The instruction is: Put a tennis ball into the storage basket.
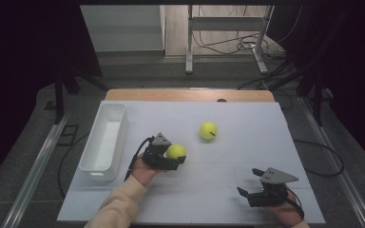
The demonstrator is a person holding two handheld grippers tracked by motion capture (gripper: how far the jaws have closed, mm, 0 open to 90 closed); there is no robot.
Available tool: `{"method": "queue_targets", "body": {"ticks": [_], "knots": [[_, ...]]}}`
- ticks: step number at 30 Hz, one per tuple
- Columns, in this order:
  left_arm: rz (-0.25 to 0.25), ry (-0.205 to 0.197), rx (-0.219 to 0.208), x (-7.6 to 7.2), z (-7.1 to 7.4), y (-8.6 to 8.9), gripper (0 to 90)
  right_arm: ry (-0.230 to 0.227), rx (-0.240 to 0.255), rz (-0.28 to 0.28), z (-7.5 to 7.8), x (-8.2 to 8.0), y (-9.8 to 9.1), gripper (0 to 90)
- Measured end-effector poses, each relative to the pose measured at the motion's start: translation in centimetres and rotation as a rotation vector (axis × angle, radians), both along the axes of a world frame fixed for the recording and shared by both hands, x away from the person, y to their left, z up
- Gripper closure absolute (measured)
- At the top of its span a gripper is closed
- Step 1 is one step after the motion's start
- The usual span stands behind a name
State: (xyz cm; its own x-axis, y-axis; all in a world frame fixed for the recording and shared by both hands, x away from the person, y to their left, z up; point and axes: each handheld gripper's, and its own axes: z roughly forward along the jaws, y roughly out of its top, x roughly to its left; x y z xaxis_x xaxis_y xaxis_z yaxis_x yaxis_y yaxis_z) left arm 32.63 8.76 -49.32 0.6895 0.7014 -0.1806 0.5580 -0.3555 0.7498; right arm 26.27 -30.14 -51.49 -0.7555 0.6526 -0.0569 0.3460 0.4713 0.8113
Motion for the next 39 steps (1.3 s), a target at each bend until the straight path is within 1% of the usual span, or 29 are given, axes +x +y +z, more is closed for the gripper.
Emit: {"method": "queue_targets", "body": {"ticks": [8,9,13,19,23,28,30,39], "knots": [[0.018,-0.018,-0.022,-0.3,0.6,0.9,25.6,0.000,-0.001,0.001,0.0,0.0,0.0,11.1],[0.024,-0.023,-0.031,-0.4,0.8,1.1,25.6,0.000,-0.001,0.001,0.0,0.0,0.0,11.1],[0.029,-0.033,-0.039,-0.5,1.1,1.4,25.6,0.000,-0.002,0.001,0.0,0.0,0.0,11.1],[0.030,-0.049,-0.054,-0.7,1.6,1.8,25.6,0.000,-0.004,0.000,0.0,0.0,0.0,11.1],[0.033,-0.051,-0.074,-0.8,1.9,2.1,25.6,-0.001,-0.005,0.001,0.0,0.0,0.0,11.1],[0.036,-0.058,-0.083,-0.9,2.1,2.3,25.6,-0.001,-0.005,0.001,0.0,0.0,0.0,11.1],[0.033,-0.063,-0.082,-1.0,2.3,2.4,25.6,-0.002,-0.006,0.001,0.0,0.0,0.0,11.1],[0.036,-0.093,-0.107,-1.4,3.4,2.9,25.6,-0.002,-0.007,0.000,0.0,0.0,0.0,11.2]]}}
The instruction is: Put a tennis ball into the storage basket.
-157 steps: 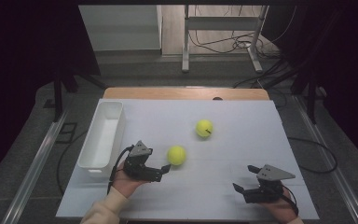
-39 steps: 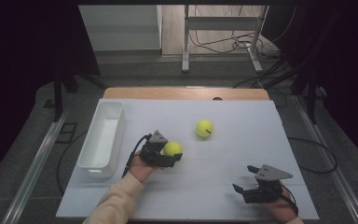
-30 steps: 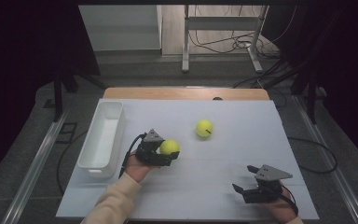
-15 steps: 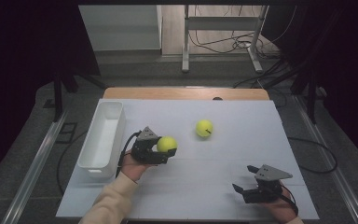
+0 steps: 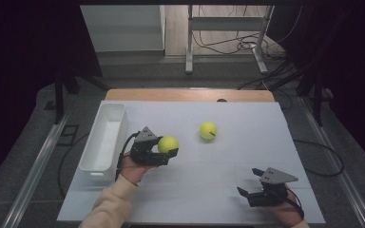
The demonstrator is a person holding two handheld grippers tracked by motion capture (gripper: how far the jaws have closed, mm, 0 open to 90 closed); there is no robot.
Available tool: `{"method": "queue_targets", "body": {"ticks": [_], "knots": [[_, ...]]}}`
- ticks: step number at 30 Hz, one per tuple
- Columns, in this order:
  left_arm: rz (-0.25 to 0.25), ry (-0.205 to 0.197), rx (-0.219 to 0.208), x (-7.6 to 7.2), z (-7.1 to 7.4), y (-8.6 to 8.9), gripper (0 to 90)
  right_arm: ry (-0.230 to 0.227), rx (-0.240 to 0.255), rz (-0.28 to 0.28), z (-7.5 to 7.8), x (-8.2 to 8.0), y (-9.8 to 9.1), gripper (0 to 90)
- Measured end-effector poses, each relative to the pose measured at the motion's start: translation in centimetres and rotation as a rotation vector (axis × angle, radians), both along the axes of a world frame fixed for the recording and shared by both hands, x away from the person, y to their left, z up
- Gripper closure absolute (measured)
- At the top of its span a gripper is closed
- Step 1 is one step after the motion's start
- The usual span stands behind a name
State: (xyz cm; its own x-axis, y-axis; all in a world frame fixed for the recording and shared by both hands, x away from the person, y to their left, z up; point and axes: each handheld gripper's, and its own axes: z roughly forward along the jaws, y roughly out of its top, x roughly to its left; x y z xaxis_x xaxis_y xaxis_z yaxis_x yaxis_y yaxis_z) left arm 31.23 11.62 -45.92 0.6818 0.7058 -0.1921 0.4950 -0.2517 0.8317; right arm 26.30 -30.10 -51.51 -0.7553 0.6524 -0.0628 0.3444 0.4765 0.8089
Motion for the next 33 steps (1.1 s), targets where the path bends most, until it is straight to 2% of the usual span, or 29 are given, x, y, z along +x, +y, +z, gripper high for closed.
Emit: {"method": "queue_targets", "body": {"ticks": [33], "knots": [[0.034,-0.059,-0.067,-0.9,2.3,2.1,25.6,-0.002,-0.007,-0.003,0.0,0.0,0.0,11.2]]}}
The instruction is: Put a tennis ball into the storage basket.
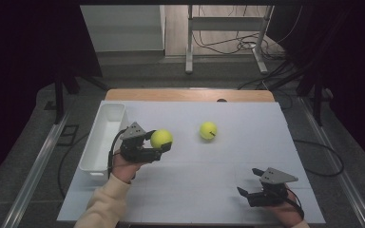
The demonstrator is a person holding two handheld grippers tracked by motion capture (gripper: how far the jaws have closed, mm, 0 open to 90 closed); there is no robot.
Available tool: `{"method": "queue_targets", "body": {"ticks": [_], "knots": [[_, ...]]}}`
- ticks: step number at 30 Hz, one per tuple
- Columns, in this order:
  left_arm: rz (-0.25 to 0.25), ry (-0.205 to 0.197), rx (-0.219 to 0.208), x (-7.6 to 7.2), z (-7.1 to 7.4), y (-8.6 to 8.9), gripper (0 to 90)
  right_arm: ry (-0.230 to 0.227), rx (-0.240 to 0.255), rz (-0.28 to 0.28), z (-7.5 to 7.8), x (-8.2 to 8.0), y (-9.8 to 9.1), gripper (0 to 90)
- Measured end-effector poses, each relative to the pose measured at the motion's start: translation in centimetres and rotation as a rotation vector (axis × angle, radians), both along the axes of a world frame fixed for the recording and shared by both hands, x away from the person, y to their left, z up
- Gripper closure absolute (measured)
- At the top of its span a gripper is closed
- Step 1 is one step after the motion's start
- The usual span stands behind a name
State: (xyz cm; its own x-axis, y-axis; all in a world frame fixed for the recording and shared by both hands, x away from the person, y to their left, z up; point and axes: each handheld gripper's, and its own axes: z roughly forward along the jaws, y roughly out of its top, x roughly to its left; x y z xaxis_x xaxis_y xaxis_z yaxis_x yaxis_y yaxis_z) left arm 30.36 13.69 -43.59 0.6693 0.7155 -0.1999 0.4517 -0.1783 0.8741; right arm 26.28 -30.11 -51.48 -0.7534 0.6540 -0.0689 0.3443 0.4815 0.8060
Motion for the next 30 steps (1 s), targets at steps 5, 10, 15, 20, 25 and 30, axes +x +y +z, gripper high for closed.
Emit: {"method": "queue_targets", "body": {"ticks": [5,10,15,20,25,30], "knots": [[0.010,-0.007,-0.011,-0.1,0.3,0.5,25.6,0.000,-0.001,0.000,0.0,0.0,0.0,11.1],[0.020,-0.015,-0.020,-0.2,0.6,0.9,25.6,0.000,-0.001,0.001,0.0,0.0,0.0,11.2],[0.027,-0.019,-0.026,-0.2,0.8,1.3,25.6,0.000,-0.001,0.001,0.0,0.0,0.0,11.2],[0.038,-0.024,-0.035,-0.3,1.0,1.7,25.6,-0.001,-0.003,0.000,0.0,0.0,0.0,11.2],[0.050,-0.034,-0.045,-0.4,1.4,2.3,25.6,-0.003,-0.007,0.001,0.0,0.0,0.0,11.2],[0.059,-0.040,-0.050,-0.5,1.6,2.7,25.6,-0.003,-0.013,-0.001,0.0,0.0,0.0,11.2]]}}
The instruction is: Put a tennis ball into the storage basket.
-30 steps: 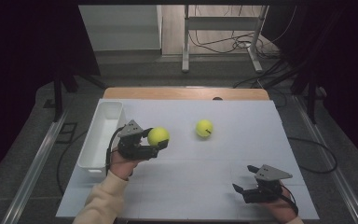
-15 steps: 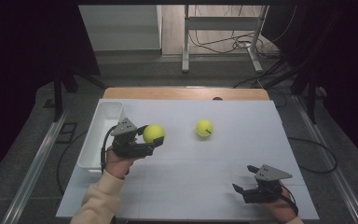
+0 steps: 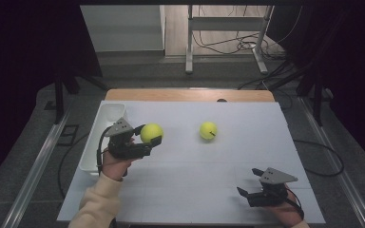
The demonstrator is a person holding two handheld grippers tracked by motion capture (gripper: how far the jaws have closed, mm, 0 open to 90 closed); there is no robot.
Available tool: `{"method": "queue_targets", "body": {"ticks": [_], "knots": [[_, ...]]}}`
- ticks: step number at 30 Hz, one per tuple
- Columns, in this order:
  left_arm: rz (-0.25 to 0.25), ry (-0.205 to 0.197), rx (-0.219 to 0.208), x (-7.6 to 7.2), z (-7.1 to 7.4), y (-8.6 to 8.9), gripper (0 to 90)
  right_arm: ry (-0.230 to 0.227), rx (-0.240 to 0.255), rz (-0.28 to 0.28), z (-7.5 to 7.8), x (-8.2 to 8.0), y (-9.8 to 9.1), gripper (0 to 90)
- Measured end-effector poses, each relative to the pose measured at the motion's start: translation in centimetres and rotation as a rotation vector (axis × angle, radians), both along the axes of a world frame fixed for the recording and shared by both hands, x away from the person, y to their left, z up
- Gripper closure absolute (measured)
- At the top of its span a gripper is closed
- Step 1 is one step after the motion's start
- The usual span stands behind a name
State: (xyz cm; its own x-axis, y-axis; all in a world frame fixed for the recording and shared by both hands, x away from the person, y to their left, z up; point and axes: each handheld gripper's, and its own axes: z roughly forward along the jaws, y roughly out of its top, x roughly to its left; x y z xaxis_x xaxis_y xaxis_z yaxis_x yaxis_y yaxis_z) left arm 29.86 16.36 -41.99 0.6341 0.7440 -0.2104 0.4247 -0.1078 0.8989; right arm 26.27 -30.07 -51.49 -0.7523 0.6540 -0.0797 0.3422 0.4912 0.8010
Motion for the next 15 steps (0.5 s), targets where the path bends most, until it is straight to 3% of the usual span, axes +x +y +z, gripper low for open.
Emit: {"method": "queue_targets", "body": {"ticks": [5,15], "knots": [[0.006,-0.001,-0.026,-0.1,0.2,0.5,25.6,0.000,0.005,0.003,0.0,0.0,0.0,11.2],[0.040,-0.014,-0.024,-0.3,0.7,1.4,25.6,0.000,0.006,0.003,0.0,0.0,0.0,11.2]]}}
